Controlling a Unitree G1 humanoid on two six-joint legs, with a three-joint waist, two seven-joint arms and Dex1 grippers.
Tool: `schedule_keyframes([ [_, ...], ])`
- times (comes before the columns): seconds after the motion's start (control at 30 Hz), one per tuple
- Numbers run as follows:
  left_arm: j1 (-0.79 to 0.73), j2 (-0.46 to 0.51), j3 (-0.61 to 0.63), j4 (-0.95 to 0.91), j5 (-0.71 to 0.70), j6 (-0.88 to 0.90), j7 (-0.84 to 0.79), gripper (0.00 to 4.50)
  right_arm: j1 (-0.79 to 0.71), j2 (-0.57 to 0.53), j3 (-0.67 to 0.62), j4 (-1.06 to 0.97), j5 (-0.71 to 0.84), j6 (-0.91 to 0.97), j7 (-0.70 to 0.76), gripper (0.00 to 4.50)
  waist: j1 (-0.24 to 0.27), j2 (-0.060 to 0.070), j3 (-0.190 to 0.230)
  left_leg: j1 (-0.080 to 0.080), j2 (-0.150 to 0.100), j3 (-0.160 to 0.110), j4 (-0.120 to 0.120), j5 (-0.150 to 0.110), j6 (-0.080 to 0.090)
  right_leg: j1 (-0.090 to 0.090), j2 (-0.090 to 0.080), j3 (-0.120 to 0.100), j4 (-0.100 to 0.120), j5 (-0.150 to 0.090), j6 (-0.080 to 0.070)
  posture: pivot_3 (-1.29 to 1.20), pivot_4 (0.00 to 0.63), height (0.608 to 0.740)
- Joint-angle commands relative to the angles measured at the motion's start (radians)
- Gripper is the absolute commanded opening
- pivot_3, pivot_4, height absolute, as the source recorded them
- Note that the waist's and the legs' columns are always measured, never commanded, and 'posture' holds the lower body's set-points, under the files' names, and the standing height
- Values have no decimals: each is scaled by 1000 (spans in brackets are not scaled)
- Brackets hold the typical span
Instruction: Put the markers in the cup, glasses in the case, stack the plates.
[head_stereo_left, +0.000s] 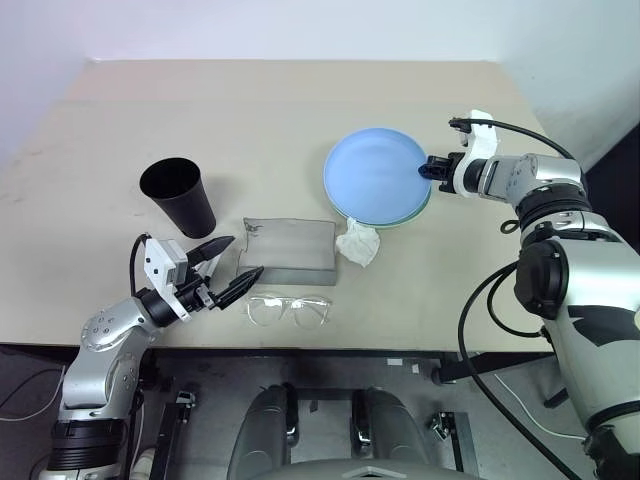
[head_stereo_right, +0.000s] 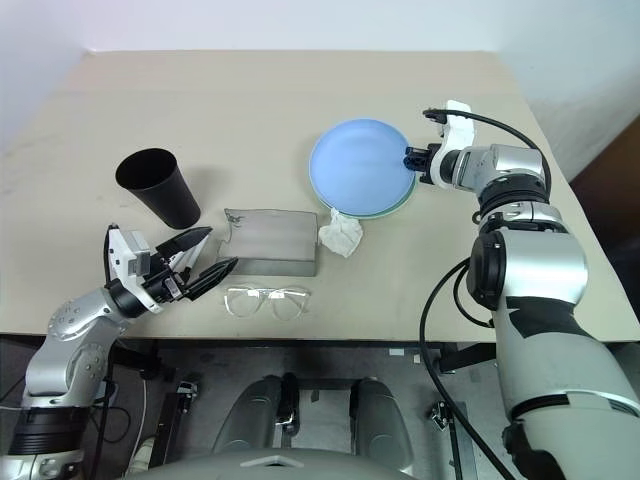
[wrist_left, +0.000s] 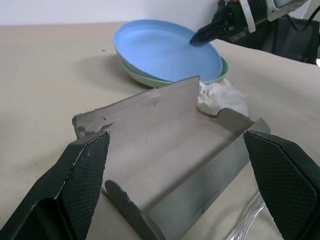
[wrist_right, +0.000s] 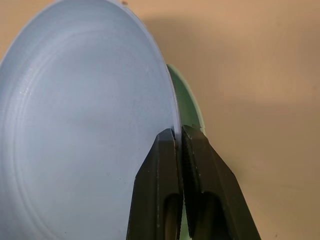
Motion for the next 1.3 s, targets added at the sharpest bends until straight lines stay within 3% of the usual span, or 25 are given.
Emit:
schedule_keyframes([
  [0.03,-12,8,4,-32,3,-7,4,4500,-33,-13,29,-9,-38,28,28,14,0,0,0,0,0,0,0,0,0,0,0,0,0,0,0,0,150,711],
  [0.13,-22,8,0,-23,5,-7,3,4500,-27,-15,31,-8,-50,30,22,14,0,0,0,0,0,0,0,0,0,0,0,0,0,0,0,0,150,711],
  [0.17,-27,8,0,-16,5,-9,1,4500,-26,-16,28,-8,-50,30,19,557,0,0,0,0,0,0,0,0,0,0,0,0,0,0,0,0,150,711],
  [0.37,-40,8,4,22,9,-25,-17,4500,-32,-23,16,-19,-46,28,33,2368,0,0,0,0,0,0,0,0,0,0,0,0,0,0,0,0,150,711],
  [0.57,-32,4,4,47,16,-51,-40,4500,-58,-36,33,-66,-49,-11,110,4454,0,0,0,0,0,1,0,0,0,0,0,0,0,0,0,0,150,711],
  [0.77,-15,14,25,46,12,-63,-51,4500,10,-89,107,-313,-16,16,419,4454,1,0,0,0,0,1,0,0,0,-1,0,0,0,0,0,0,150,711],
  [0.93,-5,39,54,13,-11,-41,-56,4500,323,-156,143,-837,106,59,635,4454,10,-3,-2,0,0,-1,-1,0,0,0,0,-1,-1,0,0,0,150,711],
  [1.07,6,63,65,-23,-30,-16,-56,4500,487,-199,168,-1069,166,139,672,4454,5,-2,-1,0,0,0,0,0,1,0,-1,0,0,2,2,0,150,711],
  [1.3,29,95,76,-79,-53,25,-52,4500,637,-196,192,-1200,192,164,614,4454,1,-2,-1,1,1,0,0,-1,-1,-1,-2,3,-1,2,-6,0,150,711],
])
